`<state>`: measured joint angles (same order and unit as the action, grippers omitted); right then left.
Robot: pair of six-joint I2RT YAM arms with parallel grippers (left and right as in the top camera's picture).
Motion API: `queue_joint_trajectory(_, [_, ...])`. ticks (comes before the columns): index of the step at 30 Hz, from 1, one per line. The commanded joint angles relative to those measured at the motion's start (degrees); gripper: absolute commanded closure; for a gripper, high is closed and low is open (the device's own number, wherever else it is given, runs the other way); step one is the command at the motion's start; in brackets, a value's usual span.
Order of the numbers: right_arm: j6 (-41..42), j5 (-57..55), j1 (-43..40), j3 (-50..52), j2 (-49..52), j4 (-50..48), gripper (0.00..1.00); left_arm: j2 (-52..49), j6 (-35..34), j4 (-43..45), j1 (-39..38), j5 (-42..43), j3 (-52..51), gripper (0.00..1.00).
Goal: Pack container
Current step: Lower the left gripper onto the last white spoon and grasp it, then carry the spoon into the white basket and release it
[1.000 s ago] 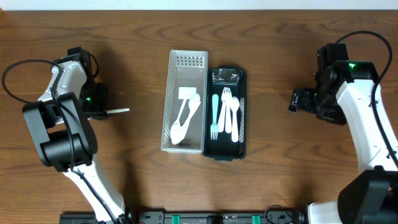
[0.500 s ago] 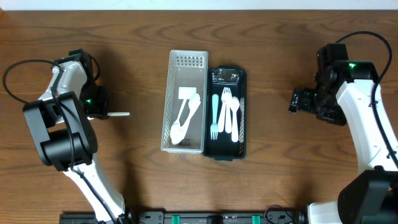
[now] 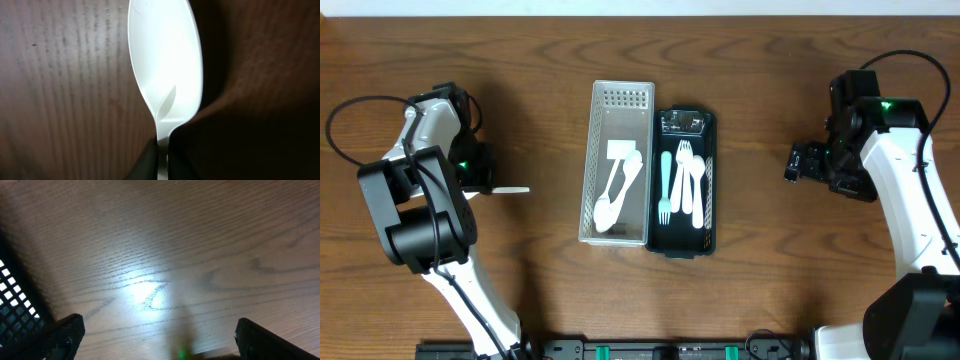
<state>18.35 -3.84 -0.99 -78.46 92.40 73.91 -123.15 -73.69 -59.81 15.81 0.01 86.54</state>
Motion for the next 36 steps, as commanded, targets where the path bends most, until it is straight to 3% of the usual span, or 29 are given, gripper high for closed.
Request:
queue_joint_trajectory(1, [-0.87,-0.02,-0.11,-0.24,-0.46,0.04,0.01,-3.3,0.11,-1.11,0.26,-0.37,-1.92,0.94])
queue_joint_trajectory(12, [-1.75,-0.46,-0.11,-0.24,-0.46,-0.2,0.01,-0.22,10.34,-1.29,0.31,-0.55,-1.77,0.94])
queue_joint_trajectory(22, [-1.75,-0.46,-0.11,-0.24,-0.46,-1.31,0.01,13.79,20.74,-0.81,-0.98,-0.59,-1.27,0.94])
queue_joint_trajectory(28, [-2.6,-0.44,-0.11,-0.24,-0.46,-1.7,0.01,28.44,37.51,-0.83,-8.2,2.97,0.0,0.94])
queue_joint_trajectory(36, [-2.58,-0.44,-0.11,-0.24,-0.46,-2.34,0.01,43.47,61.42,0.7,-30.29,-1.25,0.55,0.94])
